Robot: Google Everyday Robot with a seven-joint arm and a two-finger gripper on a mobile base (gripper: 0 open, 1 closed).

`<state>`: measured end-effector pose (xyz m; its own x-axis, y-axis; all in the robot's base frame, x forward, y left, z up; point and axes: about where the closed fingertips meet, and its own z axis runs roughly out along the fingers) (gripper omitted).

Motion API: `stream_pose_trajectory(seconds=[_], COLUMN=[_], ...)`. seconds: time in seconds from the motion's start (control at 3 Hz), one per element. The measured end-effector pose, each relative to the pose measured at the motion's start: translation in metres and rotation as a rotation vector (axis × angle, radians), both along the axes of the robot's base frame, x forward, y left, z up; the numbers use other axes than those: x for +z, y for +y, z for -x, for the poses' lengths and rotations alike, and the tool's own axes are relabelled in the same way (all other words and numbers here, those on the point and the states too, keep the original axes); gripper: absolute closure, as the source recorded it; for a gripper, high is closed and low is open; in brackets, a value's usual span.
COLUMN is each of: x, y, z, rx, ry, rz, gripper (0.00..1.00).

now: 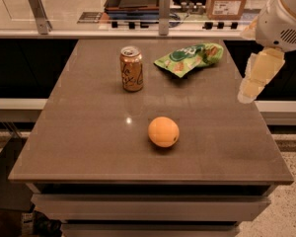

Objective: Move green rice chip bag near orange

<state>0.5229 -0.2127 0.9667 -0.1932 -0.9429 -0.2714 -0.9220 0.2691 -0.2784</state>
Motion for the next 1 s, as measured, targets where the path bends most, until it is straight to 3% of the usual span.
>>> stream_pose_trajectory(seconds=[0.33,1.0], x=[-0.004,0.001], y=[0.005,0.013], z=[-0.029,-0.091], rx=[0.033,0.127], ry=[-0.07,-0.301], rz=[-0.03,-0.082], gripper=[0.0,0.0])
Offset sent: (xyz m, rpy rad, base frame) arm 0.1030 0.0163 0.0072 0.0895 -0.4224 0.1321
